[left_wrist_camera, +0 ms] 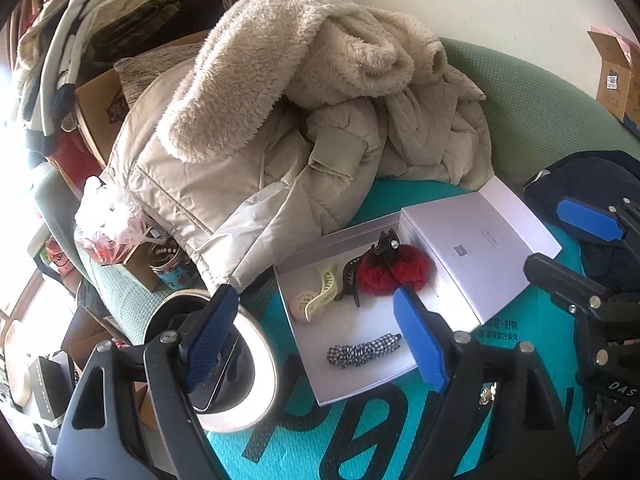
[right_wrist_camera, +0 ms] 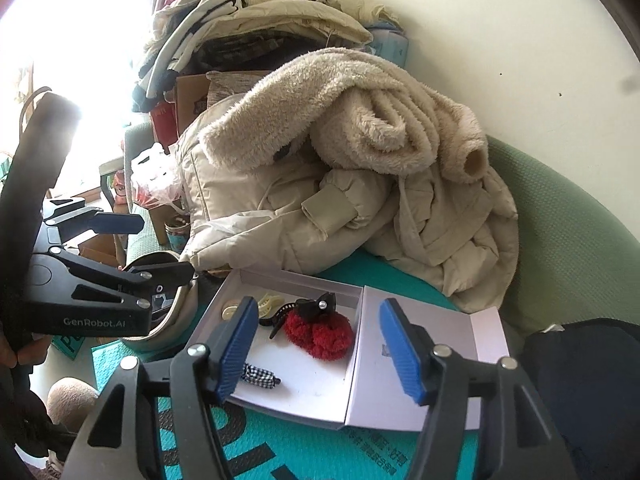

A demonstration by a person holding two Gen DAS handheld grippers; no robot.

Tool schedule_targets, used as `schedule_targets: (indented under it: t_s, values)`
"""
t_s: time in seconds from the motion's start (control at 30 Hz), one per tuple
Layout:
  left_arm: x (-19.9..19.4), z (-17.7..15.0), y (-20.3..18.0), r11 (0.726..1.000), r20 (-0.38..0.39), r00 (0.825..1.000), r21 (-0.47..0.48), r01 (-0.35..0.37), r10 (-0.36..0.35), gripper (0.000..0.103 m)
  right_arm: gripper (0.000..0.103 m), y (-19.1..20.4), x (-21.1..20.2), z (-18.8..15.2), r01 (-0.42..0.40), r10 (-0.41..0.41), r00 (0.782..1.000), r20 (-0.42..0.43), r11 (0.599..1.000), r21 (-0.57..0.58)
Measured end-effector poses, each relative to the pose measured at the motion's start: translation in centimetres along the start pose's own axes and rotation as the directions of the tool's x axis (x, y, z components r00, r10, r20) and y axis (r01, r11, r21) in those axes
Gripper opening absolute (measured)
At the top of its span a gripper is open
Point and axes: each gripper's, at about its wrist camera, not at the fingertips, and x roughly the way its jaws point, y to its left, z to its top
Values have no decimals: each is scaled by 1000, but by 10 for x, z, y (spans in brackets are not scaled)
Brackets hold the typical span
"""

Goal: Organize objects
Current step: 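Withdraw both grippers from the box toward the star clip and black hair tie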

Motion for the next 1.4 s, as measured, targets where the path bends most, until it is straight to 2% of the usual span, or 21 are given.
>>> schedule_targets:
  t_s: [0.37, 0.67, 1.07, 1.17, 1.4]
  values:
    - [-40, -32, -16, 1000, 18, 1000, 5, 22, -22, 84, 63, 8, -45, -27, 20, -20, 1000, 8, 1000, 16]
    - [-65, -68, -37, 999, 21, 998, 12, 53, -54, 86, 64, 12, -72, -65, 31, -30, 999, -28, 998, 51]
    - [-71, -117, -84, 990, -24, 993, 81, 118, -117, 86, 64, 1, -94, -127, 55, -45, 994, -96, 992, 110]
    - [-69, -130, -100, 982, -42, 986, 96, 162, -159, 86, 64, -4, -96, -143, 65, -51, 992, -112, 989, 129]
    - [-57, -154, -133, 973, -81, 978, 113, 203, -194, 86, 64, -17, -98, -178, 84, -59, 987, -150, 982, 168]
